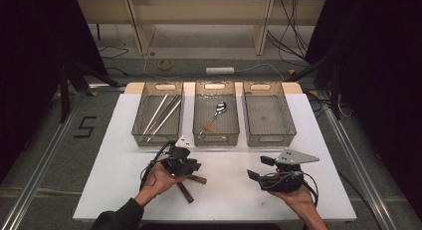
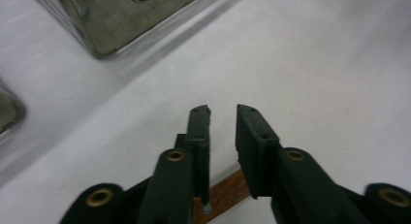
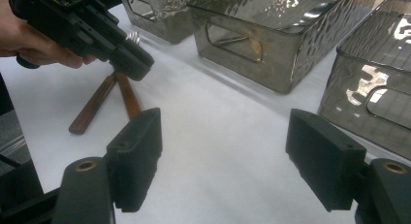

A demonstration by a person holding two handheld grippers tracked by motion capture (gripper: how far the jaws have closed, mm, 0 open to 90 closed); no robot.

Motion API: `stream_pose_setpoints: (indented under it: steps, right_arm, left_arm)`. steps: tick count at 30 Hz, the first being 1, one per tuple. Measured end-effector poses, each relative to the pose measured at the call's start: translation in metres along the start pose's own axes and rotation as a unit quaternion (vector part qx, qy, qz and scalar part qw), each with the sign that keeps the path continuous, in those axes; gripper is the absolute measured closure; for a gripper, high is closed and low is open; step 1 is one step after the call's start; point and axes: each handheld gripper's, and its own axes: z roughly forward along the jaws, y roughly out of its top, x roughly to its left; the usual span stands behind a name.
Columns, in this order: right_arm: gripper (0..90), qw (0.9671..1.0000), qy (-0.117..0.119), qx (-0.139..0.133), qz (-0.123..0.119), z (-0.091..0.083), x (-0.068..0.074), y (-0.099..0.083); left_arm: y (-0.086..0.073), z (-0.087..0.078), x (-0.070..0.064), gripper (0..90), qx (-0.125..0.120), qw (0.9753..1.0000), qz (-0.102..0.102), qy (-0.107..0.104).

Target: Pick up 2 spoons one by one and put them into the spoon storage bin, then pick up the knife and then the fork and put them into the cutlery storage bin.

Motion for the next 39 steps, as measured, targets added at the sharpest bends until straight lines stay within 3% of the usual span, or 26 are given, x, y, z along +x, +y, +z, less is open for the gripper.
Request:
stream_pose_setpoints:
  steps: [5, 24, 30, 34, 39]
  right_arm:
    - [30.2, 1.0000, 0.000, 0.000, -0.001, 0.000, 0.000, 0.000]
    - [30.3, 1.0000, -0.001, 0.002, -0.003, 0.001, 0.001, 0.000]
    - [30.3, 1.0000, 0.000, 0.002, -0.003, 0.001, -0.001, 0.000]
    - [30.3, 1.0000, 0.000, 0.003, -0.005, 0.000, 0.000, 0.001]
    - [30.3, 1.0000, 0.000, 0.001, -0.006, 0.000, 0.000, 0.002]
  left_arm:
    - [-0.001, 0.002, -0.001, 88.1, 0.008, 0.9999, 0.007, -0.002]
    - [-0.007, 0.011, 0.001, 89.0, 0.065, 0.9978, 0.007, -0.005]
    - [-0.009, 0.011, -0.002, 89.0, 0.086, 0.9961, 0.016, -0.007]
    - [-0.015, 0.004, -0.007, 89.0, 0.104, 0.9938, 0.037, -0.006]
    - [-0.026, -0.005, -0.003, 89.0, 0.122, 0.9918, 0.027, -0.027]
